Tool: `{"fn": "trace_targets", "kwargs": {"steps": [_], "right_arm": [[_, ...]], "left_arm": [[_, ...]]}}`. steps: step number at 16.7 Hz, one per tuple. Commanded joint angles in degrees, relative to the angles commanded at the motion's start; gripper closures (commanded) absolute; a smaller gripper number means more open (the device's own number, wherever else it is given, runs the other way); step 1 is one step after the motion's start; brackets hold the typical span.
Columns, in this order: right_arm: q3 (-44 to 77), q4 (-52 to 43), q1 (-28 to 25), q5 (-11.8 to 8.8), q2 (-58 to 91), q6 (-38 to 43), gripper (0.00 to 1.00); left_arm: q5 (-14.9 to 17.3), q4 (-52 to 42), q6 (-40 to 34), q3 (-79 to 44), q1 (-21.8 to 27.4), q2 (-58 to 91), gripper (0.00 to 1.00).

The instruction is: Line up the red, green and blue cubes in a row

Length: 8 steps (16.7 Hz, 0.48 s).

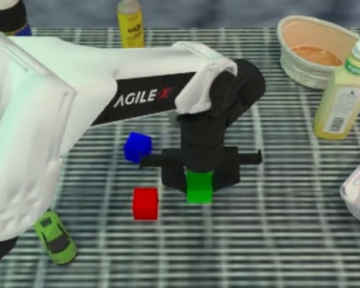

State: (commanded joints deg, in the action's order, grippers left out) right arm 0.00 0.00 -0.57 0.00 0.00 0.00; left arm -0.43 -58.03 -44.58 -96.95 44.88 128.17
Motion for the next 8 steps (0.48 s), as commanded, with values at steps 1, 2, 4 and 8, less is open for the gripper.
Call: {"fn": "trace_targets", "kwargs": {"steps": [1,2,4,8], "right_arm": [[0.0,0.0,0.0,0.0,0.0,0.0,0.0],[0.0,0.0,0.0,0.0,0.0,0.0,0.0],[0.0,0.0,0.0,0.0,0.0,0.0,0.0],[0.0,0.0,0.0,0.0,0.0,0.0,0.0]], "left_arm": [[-0.02,1.43,0.03,1.02,0.06,0.43,1.0],[-0.02,2.35,0.05,1.71,0.09,0.73,1.0],[-0.02,2.66,0.05,1.97,0.09,0.85,1.0],[-0.02,2.66,0.05,1.97,0.09,0.85,0.85]]}}
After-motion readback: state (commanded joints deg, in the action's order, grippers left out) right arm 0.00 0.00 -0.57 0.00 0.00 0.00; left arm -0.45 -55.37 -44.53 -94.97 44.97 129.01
